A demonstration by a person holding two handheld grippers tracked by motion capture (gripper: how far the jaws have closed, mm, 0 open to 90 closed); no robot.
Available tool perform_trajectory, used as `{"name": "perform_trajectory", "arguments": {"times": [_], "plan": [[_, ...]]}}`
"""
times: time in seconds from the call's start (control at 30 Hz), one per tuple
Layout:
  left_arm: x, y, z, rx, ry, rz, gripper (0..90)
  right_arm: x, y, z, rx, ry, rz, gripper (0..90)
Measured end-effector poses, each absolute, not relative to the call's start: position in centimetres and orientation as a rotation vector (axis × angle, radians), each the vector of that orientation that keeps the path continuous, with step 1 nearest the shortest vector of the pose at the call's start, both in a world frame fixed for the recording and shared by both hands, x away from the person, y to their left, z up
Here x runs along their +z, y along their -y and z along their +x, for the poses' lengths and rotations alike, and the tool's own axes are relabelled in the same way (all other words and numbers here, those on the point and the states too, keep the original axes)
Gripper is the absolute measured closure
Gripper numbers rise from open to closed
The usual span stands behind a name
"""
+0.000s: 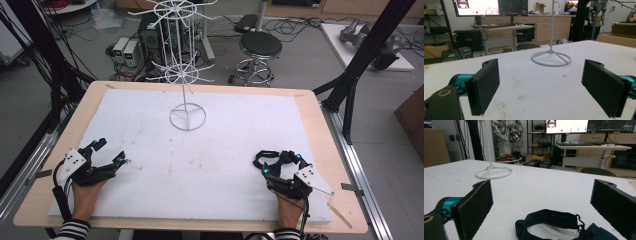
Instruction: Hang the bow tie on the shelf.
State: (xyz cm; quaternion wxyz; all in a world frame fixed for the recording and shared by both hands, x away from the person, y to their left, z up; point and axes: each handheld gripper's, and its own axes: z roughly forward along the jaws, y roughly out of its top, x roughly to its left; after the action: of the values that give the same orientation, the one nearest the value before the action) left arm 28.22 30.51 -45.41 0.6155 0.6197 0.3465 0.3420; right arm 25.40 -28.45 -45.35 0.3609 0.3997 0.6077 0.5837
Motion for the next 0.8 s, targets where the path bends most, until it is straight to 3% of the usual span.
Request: {"name": "perform_trajectory", "arguments": {"times": [0.8], "plan": [[-45.39,-30.47,28.25,0.785,-0.801,1.432,15.3,-45.32,28.3,25.41,1.492,-1.588,1.004,3.3]]}}
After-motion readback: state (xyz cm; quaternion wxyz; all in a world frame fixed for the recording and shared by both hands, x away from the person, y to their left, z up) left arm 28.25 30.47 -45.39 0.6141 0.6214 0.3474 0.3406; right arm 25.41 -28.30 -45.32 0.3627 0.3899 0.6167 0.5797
